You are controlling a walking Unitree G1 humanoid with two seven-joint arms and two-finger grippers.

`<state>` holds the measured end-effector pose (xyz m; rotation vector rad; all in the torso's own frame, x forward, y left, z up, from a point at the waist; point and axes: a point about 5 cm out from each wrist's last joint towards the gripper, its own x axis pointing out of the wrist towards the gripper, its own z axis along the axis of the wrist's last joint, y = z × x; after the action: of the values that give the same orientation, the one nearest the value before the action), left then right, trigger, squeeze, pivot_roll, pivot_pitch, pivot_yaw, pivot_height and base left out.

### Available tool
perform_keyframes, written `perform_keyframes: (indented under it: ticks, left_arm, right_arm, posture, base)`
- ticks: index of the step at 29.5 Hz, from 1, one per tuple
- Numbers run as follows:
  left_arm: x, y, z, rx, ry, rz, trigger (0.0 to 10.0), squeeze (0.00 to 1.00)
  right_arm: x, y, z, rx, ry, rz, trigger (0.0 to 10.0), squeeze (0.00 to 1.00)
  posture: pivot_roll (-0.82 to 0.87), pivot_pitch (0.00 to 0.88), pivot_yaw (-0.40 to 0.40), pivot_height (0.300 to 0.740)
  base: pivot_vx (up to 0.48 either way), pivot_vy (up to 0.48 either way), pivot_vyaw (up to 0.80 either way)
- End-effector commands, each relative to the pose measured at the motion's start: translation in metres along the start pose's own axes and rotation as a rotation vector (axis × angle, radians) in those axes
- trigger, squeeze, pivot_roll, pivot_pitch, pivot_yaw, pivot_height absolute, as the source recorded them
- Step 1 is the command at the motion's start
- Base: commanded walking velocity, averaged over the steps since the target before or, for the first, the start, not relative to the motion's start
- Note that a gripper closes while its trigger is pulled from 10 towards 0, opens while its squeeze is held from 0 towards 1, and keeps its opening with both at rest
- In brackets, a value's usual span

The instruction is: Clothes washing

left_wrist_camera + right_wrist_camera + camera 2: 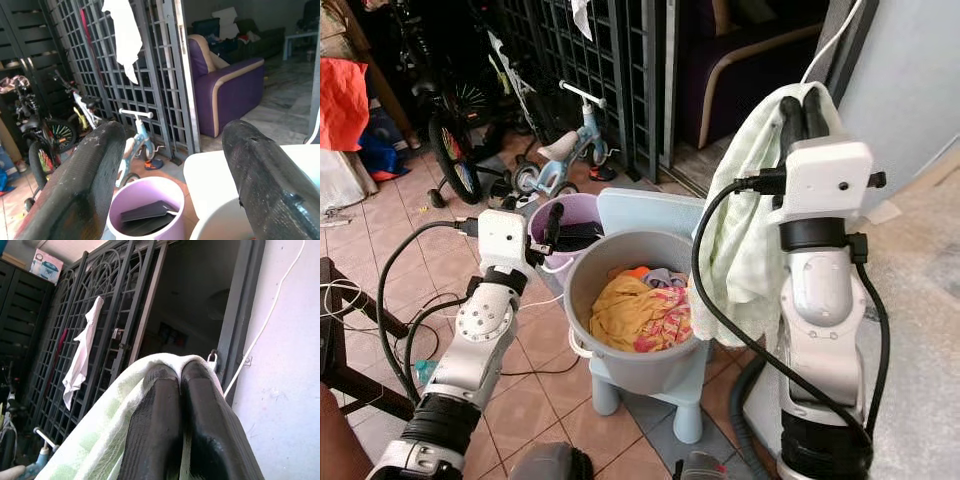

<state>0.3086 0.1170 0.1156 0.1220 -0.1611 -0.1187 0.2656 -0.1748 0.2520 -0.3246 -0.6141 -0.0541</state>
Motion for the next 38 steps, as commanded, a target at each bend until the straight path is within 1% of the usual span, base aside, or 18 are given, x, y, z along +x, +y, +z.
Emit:
perform_keyframes:
  ticks: [1, 5, 6, 7, 8, 9, 10, 11, 15, 19, 22, 30, 38]
  left_arm:
    - [0.005, 0.001, 0.008, 0.0, -0.018, -0.015, 10.0, 0.0]
    - [0.007, -0.001, 0.014, 0.011, -0.035, -0.024, 10.0, 0.0]
    - [0.012, -0.003, 0.021, 0.013, -0.062, -0.032, 10.0, 0.0]
    - [0.012, -0.003, 0.021, 0.013, -0.062, -0.032, 10.0, 0.0]
    - [0.017, -0.004, 0.026, 0.009, -0.084, -0.04, 10.0, 0.0]
    - [0.018, -0.004, 0.028, 0.003, -0.089, -0.04, 10.0, 0.0]
    - [0.018, -0.004, 0.028, 0.003, -0.089, -0.04, 10.0, 0.0]
    - [0.021, -0.003, 0.03, -0.01, -0.094, -0.039, 10.0, 0.0]
    - [0.021, -0.002, 0.031, -0.019, -0.092, -0.031, 10.0, 0.0]
    - [0.018, -0.001, 0.029, -0.021, -0.081, -0.024, 10.0, 0.0]
    - [0.013, -0.002, 0.025, -0.038, -0.059, -0.028, 10.0, 0.0]
    - [0.009, -0.005, 0.024, -0.036, -0.049, -0.043, 10.0, 0.0]
    - [0.007, -0.012, 0.028, -0.072, -0.052, -0.137, 10.0, 0.0]
  right_arm:
    - [0.005, -0.003, 0.006, -0.007, -0.025, -0.024, 0.0, 0.0]
    - [0.006, -0.005, 0.006, -0.012, -0.021, -0.032, 0.0, 0.0]
    - [0.009, -0.004, 0.005, -0.007, -0.016, -0.032, 0.0, 0.0]
    - [0.009, -0.004, 0.005, -0.007, -0.016, -0.032, 0.0, 0.0]
    - [0.013, -0.003, 0.003, 0.007, -0.009, -0.031, 4.5, 0.0]
    - [0.014, -0.002, 0.003, 0.01, -0.007, -0.028, 10.0, 0.0]
    - [0.014, -0.002, 0.003, 0.01, -0.007, -0.028, 10.0, 0.0]
    - [0.017, 0.0, 0.002, 0.014, 0.0, -0.024, 10.0, 0.0]
    - [0.018, 0.002, 0.001, 0.027, 0.008, -0.023, 10.0, 0.0]
    - [0.017, 0.006, 0.0, 0.039, 0.015, -0.014, 10.0, 0.0]
    - [0.015, 0.009, 0.001, 0.043, 0.019, -0.009, 10.0, 0.0]
    - [0.013, 0.008, 0.001, 0.035, 0.024, -0.01, 10.0, 0.0]
    - [0.014, 0.004, 0.002, 0.017, 0.025, -0.018, 10.0, 0.0]
  posture:
    - [-0.16, 0.0, 0.074, 0.74]
    - [-0.15, 0.0, 0.068, 0.74]
    - [-0.15, 0.0, 0.064, 0.74]
    - [-0.15, 0.0, 0.064, 0.74]
    - [-0.15, 0.0, 0.064, 0.74]
    - [-0.14, 0.0, 0.063, 0.74]
    - [-0.14, 0.0, 0.063, 0.74]
    - [-0.14, 0.0, 0.063, 0.74]
    - [-0.14, 0.0, 0.063, 0.74]
    - [-0.14, 0.0, 0.067, 0.74]
    - [-0.14, 0.0, 0.073, 0.74]
    - [-0.15, 0.0, 0.07, 0.74]
    - [-0.15, 0.0, 0.069, 0.74]
  base:
    - [0.0, 0.0, 0.0]
    - [0.0, 0.0, 0.0]
    - [0.0, 0.0, 0.0]
    - [0.0, 0.0, 0.0]
    - [0.0, 0.0, 0.0]
    - [0.0, 0.0, 0.0]
    - [0.0, 0.0, 0.0]
    - [0.0, 0.0, -0.8]
    - [0.0, 0.0, -0.8]
    - [0.0, 0.0, -0.8]
    - [0.0, 0.0, -0.8]
    - [0.0, 0.0, -0.8]
    - [0.0, 0.0, -0.8]
